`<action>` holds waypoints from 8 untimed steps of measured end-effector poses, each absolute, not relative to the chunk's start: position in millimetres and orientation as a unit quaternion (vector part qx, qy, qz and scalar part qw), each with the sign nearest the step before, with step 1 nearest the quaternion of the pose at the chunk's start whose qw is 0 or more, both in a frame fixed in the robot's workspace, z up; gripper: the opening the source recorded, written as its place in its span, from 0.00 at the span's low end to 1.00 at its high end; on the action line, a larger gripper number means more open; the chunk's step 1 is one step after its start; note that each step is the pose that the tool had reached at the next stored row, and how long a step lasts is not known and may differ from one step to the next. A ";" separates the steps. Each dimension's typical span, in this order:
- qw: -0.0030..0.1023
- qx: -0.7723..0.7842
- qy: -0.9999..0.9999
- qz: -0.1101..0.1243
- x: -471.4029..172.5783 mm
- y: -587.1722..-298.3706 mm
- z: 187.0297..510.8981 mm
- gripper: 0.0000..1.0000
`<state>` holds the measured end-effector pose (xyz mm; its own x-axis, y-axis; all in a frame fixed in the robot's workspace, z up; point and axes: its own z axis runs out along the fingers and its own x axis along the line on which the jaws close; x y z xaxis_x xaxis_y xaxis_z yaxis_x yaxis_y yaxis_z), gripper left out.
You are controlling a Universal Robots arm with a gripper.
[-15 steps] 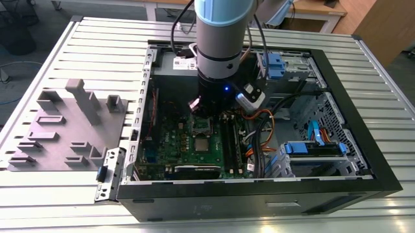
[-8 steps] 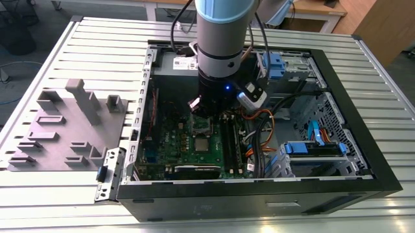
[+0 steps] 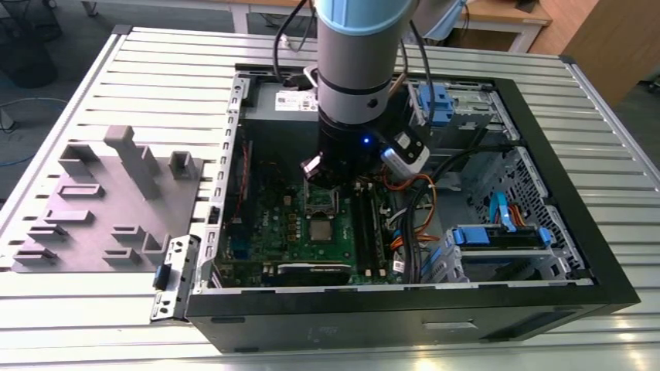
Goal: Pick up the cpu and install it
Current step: 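Close the cpu cover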
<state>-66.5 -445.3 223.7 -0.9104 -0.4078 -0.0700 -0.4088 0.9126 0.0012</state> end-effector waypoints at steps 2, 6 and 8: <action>0.034 -0.209 0.977 0.008 -65.4 -446.6 224.0 0.11; 0.034 -0.211 0.977 0.008 -64.0 -446.7 223.8 0.11; 0.034 -0.219 0.975 0.008 -63.4 -446.7 223.6 0.11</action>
